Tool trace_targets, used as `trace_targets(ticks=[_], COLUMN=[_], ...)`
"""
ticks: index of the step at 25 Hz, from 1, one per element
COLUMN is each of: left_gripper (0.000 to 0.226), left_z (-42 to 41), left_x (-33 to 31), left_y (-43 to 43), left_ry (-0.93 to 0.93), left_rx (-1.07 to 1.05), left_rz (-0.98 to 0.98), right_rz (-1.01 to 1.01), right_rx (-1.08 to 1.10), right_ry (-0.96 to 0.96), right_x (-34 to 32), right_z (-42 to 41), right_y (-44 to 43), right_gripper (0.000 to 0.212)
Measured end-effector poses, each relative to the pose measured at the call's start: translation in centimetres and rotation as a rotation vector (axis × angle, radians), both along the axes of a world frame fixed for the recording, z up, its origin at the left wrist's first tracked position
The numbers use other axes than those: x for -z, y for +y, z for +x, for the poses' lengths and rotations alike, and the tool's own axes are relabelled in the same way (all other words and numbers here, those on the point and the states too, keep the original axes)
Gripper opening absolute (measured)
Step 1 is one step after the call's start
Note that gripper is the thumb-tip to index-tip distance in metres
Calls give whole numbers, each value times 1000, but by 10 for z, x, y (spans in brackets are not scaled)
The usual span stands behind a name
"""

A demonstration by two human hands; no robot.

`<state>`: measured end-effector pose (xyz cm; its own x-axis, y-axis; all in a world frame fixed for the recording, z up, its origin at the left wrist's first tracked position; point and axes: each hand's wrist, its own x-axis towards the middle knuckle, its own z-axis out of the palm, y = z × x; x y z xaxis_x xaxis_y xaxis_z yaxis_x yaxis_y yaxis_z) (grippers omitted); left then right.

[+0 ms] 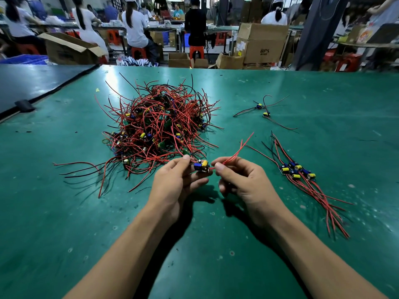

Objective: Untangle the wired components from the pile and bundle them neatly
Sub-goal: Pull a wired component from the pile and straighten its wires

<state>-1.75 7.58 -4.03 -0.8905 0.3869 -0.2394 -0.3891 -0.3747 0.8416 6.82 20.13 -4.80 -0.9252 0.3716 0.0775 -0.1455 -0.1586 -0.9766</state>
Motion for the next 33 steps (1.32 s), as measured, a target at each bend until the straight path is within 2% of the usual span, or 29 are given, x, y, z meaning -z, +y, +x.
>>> trace_targets(ticks=[2, 4, 7, 8, 10, 12, 15, 17, 20, 23, 26, 28, 29, 33], left_gripper=[11, 4, 30, 31, 20, 20, 30, 25, 8, 15, 15, 12, 11, 12], left_z=[0, 0, -1, -1, 0, 3, 6, 9, 12, 13, 13, 13, 13, 13], left_x=[-2, -4, -6, -6, -7, -8, -8, -6, 2, 11, 18, 20, 19, 14], left_y=[-1, -3, -9, -10, -9, -8, -8, -8, -4, 0, 3, 5, 5, 4], left_ry=[-56, -89, -142, -157, -189, -201, -96, -36, 13, 91, 296, 369, 375, 395], left_rx=[12, 70, 207, 237, 273, 347, 511, 567, 564, 524, 454, 404, 396, 452], left_rz=[101, 187, 324, 340, 282, 165, 11, -17, 12, -53, -164, -191, -187, -189], right_rz=[-154, -216, -285, -295, -263, -192, -156, -151, -63, 71, 248, 332, 304, -13], right_rx=[36, 40, 14, -4, -73, -172, -241, -204, -104, -5, 16, 55, 56, 8], right_ry=[-23, -28, -10, -7, -14, -26, -40, -54, -98, -127, -132, -171, -186, -278], right_x=[0, -2, -6, -8, -11, -14, -16, -16, -11, -8, -8, -7, -7, -7], right_z=[-3, -5, -5, -4, -1, 2, 3, 2, 1, 1, 2, 3, 3, 1], right_y=[0, 0, 7, 10, 15, 19, 25, 28, 28, 25, 24, 26, 26, 25], right_gripper=[19, 21, 20, 18, 17, 17, 17, 17, 18, 21, 13, 15, 17, 31])
